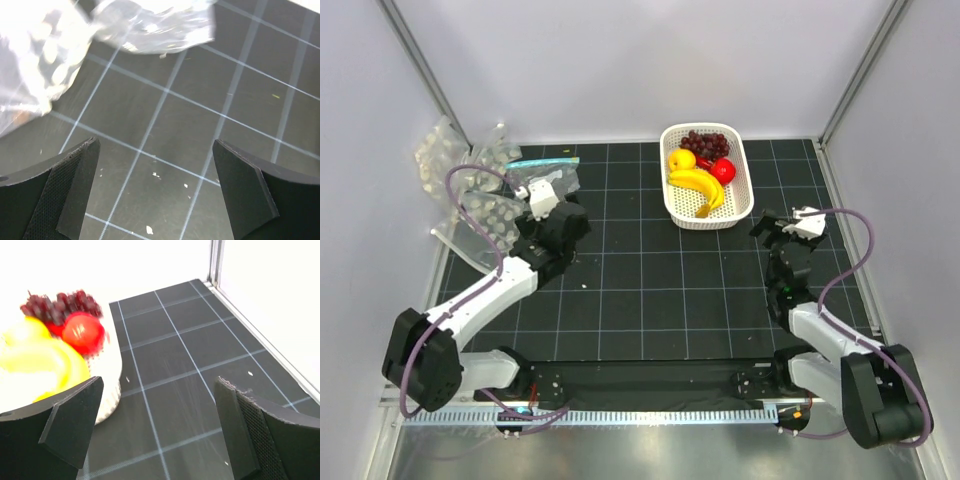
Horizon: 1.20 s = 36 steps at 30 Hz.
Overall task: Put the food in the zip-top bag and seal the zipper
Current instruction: Move the zipper food storage bag to the center of the board.
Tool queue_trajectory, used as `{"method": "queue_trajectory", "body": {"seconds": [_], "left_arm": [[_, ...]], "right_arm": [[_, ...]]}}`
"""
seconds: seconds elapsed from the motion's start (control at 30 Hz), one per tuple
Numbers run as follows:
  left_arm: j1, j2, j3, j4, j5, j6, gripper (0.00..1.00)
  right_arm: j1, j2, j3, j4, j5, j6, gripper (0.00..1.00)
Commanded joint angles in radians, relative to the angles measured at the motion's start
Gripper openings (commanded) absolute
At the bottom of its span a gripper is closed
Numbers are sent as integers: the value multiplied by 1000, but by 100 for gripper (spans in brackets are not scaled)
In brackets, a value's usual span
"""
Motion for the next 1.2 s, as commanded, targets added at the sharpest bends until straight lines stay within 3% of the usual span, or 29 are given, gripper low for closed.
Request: {"method": "queue_trajectory", "body": {"seconds": [0.0, 0.2, 0.27, 0.3, 0.4, 0.6, 0.87, 1.17], "left_arm": [[80, 28, 39, -77, 79, -190, 100], [279, 34, 30, -134, 267, -434, 100], [359, 19, 17, -97, 307, -452, 100], [381, 19, 19, -93, 326, -455, 100], [470, 46, 46, -99, 358, -429, 100], [602, 139, 117, -76, 517, -365, 100], [855, 257, 117, -8, 631, -353, 100], [882, 379, 82, 87, 660, -400, 100]], "right_arm": [[6, -42, 89, -254, 67, 144, 100], [12, -52, 189, -468, 48, 303, 100], [10, -78, 238, -557, 83, 463, 100], [10, -92, 261, -670, 85, 497, 100], [10, -124, 333, -798, 4, 535, 100], [12, -251, 330, -809, -171, 559, 100], [12, -352, 310, -823, -225, 580, 99], [12, -301, 338, -820, -320, 591, 100]]}}
